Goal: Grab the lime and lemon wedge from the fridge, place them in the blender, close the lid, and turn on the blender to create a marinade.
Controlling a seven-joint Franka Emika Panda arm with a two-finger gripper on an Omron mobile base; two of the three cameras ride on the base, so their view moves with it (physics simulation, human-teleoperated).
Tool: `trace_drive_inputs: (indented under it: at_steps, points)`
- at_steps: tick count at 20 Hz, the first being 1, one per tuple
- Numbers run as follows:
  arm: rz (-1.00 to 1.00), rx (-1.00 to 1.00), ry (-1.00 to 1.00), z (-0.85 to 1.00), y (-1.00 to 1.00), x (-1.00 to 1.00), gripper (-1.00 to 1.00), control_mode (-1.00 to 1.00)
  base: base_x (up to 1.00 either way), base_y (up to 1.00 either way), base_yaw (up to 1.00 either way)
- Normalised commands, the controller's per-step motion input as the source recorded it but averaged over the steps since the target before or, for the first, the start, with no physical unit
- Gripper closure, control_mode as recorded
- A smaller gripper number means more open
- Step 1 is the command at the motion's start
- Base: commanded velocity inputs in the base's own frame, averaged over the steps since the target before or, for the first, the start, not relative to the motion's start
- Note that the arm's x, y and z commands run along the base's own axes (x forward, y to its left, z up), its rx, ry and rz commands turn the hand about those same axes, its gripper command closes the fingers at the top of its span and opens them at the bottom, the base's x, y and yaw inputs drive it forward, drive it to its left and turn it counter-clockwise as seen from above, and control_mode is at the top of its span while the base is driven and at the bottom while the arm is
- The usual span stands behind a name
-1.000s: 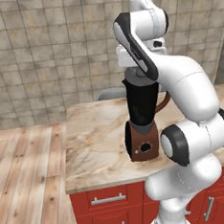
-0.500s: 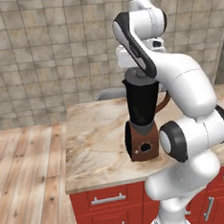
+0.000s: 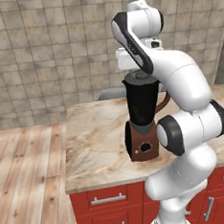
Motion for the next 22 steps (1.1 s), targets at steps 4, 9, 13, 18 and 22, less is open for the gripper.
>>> trace_drive_inputs:
  at_steps: [4,9,13,18,22]
  points:
    - [0.0,0.0,0.01,-0.24,0.04,-0.13,1.0,-1.0,0.0,0.0,0.0]
    - [0.0,0.0,-0.05,-0.2,0.12,0.0,1.0,-1.0,0.0,0.0,0.0]
    - [0.0,0.0,-0.07,-0.22,0.14,0.0,1.0,-1.0,0.0,0.0,0.0]
    - [0.0,0.05,-0.01,-0.07,0.12,0.0,1.0,-1.0,0.0,0.0,0.0]
    - [0.0,0.03,-0.01,-0.22,0.11,0.0,1.0,-1.0,0.0,0.0,0.0]
